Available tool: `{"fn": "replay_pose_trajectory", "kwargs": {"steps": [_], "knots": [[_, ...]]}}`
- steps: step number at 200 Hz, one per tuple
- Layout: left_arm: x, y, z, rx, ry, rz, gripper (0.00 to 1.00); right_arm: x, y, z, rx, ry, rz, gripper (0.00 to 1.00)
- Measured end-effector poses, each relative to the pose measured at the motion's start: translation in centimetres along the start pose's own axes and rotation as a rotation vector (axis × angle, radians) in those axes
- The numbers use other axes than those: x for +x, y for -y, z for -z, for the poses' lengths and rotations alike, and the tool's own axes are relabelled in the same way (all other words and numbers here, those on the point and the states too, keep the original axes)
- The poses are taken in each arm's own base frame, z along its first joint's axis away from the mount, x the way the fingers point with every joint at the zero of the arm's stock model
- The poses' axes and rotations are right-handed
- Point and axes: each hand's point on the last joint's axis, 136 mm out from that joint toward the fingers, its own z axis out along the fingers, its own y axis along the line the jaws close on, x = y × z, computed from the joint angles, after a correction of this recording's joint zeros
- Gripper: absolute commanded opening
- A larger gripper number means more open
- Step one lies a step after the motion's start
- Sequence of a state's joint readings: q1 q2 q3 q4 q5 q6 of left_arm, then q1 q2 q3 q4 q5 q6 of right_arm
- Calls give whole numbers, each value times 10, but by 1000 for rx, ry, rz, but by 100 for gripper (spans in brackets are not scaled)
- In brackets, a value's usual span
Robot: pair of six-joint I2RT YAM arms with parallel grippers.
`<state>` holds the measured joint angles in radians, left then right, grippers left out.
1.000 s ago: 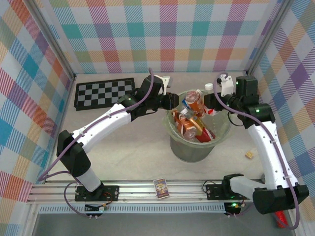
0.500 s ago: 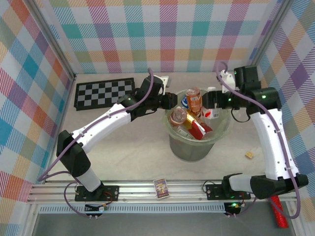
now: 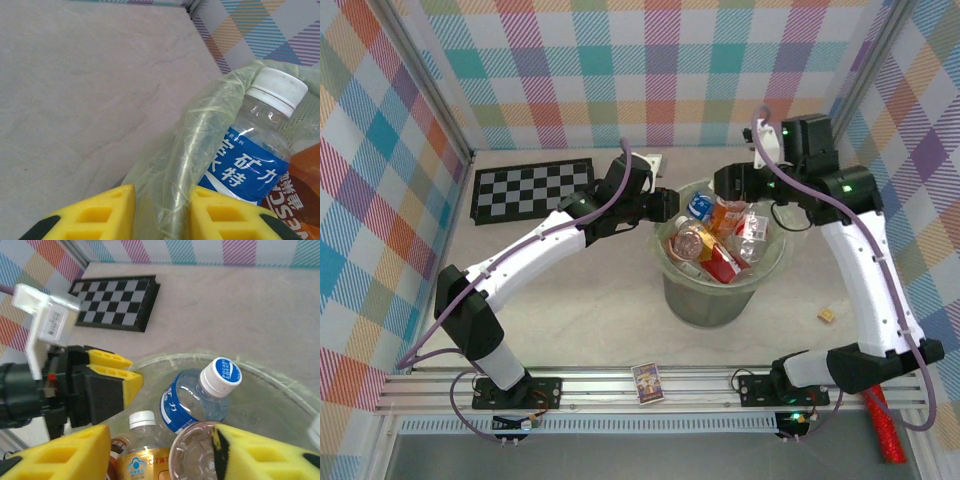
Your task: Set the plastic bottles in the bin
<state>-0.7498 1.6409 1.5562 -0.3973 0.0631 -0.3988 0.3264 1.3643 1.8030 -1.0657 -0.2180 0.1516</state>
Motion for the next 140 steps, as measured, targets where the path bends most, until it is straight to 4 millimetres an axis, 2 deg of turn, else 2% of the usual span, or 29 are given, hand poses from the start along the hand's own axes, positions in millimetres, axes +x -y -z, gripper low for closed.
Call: {"fn": "replay_pose_trajectory", "kwargs": {"steps": [25, 48, 75, 107, 124, 140], "knots": [[-1, -4, 3, -26, 5, -2, 28, 25, 12, -27, 5, -80, -52, 50], [-2, -5, 4, -33, 6, -2, 28, 32, 14, -34, 2, -100, -76, 54], [-4, -8, 7, -49, 7, 1, 27, 17, 5, -16, -10, -39, -81, 62], [-8, -15, 10, -70, 21, 10, 26, -11, -18, 14, -83, 84, -83, 60], [-11, -18, 13, -82, 30, 13, 26, -13, -35, 18, -144, 97, -73, 58], [-13, -22, 16, -95, 37, 16, 26, -7, -60, 13, -215, 67, -36, 58]]}}
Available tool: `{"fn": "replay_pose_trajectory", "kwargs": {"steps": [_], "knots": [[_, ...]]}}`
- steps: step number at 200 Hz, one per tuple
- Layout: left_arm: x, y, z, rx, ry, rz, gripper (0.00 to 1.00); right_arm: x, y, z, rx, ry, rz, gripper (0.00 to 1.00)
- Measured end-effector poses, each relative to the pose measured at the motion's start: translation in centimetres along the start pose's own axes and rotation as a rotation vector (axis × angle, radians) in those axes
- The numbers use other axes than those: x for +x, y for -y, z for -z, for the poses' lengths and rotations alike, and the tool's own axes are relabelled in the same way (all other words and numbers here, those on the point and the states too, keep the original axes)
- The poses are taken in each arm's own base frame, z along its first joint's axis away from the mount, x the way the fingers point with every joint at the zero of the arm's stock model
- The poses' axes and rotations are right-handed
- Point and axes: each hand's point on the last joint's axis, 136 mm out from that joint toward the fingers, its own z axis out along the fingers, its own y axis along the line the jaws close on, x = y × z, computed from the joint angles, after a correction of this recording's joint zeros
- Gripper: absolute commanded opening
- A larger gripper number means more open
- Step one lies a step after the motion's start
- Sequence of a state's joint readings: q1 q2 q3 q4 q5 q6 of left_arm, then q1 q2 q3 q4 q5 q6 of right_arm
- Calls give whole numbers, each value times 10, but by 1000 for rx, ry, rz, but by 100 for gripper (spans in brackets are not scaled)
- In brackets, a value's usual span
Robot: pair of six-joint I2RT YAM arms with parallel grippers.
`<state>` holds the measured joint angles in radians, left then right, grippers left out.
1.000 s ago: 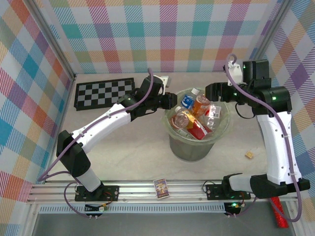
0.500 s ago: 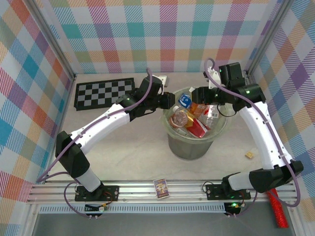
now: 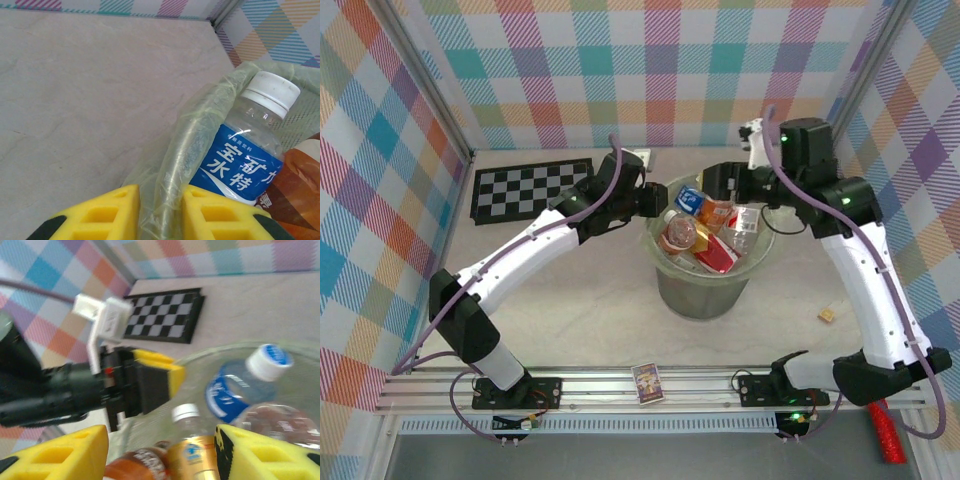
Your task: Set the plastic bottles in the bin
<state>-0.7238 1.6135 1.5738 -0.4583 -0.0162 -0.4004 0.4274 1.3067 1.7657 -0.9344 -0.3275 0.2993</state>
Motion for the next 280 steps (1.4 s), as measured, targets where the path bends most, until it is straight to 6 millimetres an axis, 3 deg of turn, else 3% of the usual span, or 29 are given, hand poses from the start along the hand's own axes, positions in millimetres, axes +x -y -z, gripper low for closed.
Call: {"fn": "replay_pose_trajectory", "kwargs": {"steps": [17, 40, 78, 133, 182, 212, 237, 280], "knots": [[-2, -4, 3, -11, 3, 4, 25, 14, -22, -13, -55, -58, 37, 58], [-8, -11, 7, -33, 22, 12, 25, 35, -38, -33, -85, -145, 83, 58], [-16, -22, 11, -54, 43, 25, 25, 63, -24, -50, -39, -222, 88, 57], [-18, -24, 11, -55, 44, 30, 25, 88, -13, -31, -13, -210, 81, 54], [-18, -24, 11, -56, 45, 33, 25, 84, -12, -31, -2, -192, 80, 59], [-18, -24, 11, -56, 45, 34, 25, 64, -12, -25, 46, -147, 91, 62], [-18, -24, 11, -56, 45, 36, 25, 50, -18, -18, 49, -107, 98, 57], [-18, -25, 11, -56, 45, 37, 25, 65, -32, -16, 18, -152, 103, 54]]}}
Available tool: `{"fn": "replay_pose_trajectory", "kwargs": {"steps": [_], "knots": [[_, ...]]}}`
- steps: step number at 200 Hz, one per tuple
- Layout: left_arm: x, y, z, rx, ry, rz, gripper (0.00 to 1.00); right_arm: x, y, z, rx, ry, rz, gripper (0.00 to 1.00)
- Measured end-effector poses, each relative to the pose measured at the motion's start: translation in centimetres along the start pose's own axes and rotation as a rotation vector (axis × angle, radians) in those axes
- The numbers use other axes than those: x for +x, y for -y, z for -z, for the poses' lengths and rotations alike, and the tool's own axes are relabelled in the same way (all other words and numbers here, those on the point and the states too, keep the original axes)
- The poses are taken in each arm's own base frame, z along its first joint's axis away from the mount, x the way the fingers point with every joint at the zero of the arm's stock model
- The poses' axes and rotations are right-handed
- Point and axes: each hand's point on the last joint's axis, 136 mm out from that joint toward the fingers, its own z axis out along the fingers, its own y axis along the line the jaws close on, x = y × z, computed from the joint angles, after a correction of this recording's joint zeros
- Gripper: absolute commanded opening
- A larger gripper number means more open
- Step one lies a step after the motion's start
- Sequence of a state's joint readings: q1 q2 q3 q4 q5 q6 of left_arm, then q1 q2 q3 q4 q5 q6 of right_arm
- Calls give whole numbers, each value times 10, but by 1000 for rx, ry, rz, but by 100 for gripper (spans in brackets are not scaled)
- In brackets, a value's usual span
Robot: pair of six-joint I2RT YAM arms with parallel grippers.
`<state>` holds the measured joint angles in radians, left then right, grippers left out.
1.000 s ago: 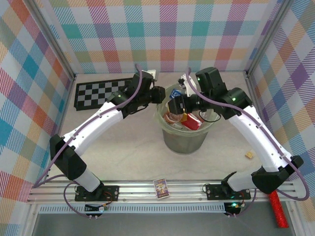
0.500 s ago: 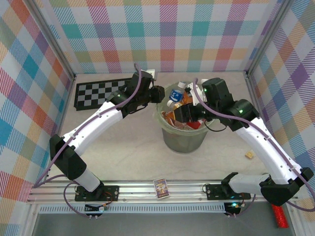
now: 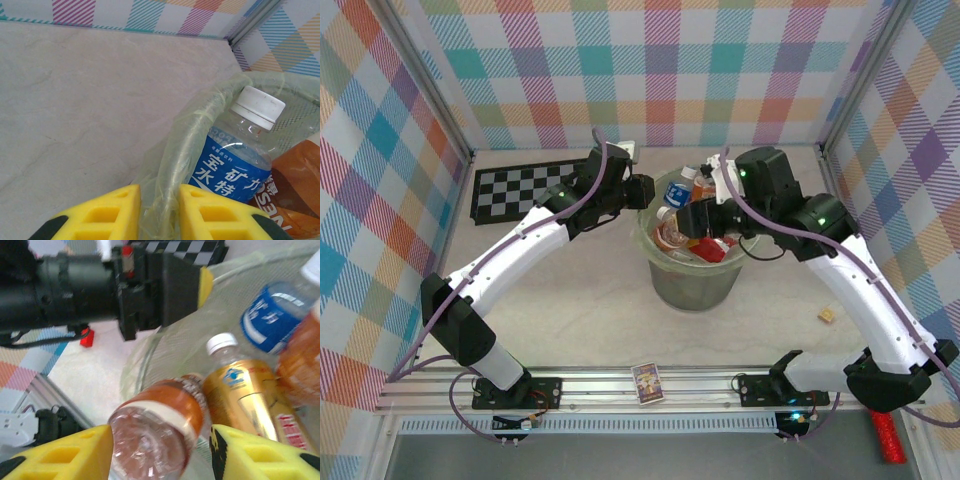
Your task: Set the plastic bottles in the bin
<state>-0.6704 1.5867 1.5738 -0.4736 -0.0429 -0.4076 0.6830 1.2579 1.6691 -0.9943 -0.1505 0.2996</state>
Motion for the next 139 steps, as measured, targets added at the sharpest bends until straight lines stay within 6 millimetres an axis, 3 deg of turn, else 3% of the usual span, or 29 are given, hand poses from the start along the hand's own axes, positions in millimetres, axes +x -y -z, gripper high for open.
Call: {"fn": "replay_pose_trajectory", "kwargs": {"steps": [28, 56, 87, 139], "knots": [[-1, -2, 0, -6, 3, 3, 25, 9, -12, -12, -14, -52, 26, 53], [-4, -7, 1, -14, 7, 8, 25, 1, 1, -34, 60, -78, 20, 51], [-5, -9, 8, -14, 16, 11, 25, -25, 8, -49, 122, -34, 25, 50], [-12, -21, 26, -48, 47, 22, 28, -57, 42, -63, 222, 7, -20, 48]]}}
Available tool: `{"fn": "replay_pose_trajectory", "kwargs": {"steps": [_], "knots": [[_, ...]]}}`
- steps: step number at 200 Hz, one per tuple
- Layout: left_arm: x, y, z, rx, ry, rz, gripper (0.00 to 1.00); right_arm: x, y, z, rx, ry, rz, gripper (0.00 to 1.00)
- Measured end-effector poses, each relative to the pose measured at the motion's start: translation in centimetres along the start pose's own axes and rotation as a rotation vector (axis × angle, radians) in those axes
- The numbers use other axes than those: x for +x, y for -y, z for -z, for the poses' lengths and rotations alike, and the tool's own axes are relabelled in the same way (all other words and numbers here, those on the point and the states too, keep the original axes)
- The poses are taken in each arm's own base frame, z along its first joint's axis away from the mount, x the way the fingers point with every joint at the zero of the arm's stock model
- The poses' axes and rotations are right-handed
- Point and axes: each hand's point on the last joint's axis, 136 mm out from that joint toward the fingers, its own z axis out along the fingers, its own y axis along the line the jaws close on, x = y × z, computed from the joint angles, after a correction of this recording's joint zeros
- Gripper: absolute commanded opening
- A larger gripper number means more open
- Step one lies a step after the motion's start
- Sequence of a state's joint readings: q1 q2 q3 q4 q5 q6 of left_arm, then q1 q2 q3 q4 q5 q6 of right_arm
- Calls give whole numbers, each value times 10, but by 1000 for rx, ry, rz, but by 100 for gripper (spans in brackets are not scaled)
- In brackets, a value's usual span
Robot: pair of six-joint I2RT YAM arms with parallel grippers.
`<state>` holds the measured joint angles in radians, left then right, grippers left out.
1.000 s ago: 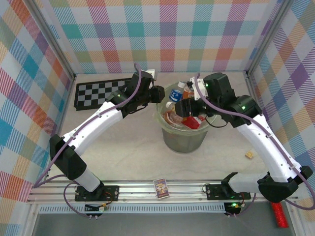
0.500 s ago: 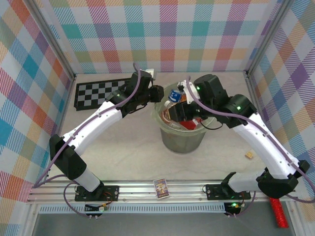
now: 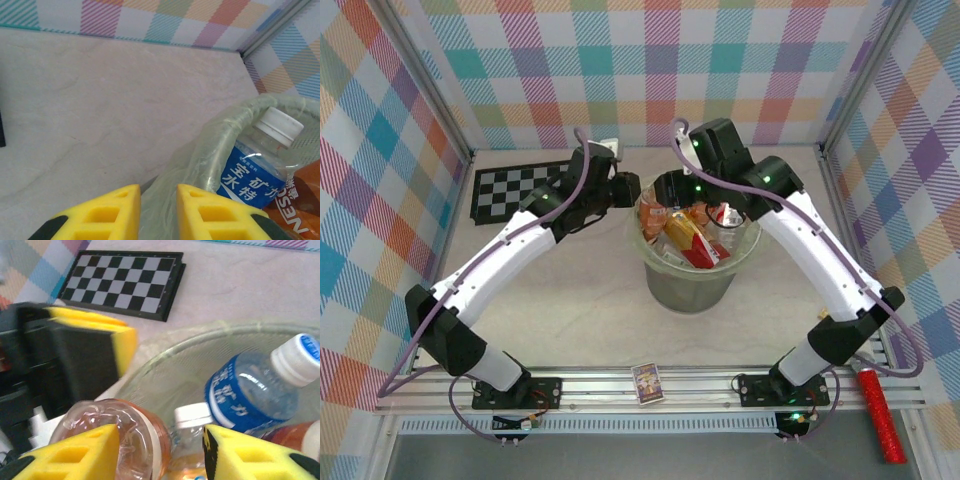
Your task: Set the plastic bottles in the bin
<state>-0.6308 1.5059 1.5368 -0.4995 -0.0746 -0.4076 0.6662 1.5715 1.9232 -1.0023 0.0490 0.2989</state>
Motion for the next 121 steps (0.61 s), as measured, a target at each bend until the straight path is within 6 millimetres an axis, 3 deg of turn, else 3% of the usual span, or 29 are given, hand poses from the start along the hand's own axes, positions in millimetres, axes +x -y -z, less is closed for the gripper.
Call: {"fn": "replay_pose_trajectory", "kwargs": {"steps": [65, 121], "knots": [[-20, -8, 28, -12, 76, 2, 41, -8, 20, -10, 0, -5, -50, 48], [-13, 1, 25, 45, 46, -11, 51, -17, 32, -32, 20, -50, -96, 51]]}}
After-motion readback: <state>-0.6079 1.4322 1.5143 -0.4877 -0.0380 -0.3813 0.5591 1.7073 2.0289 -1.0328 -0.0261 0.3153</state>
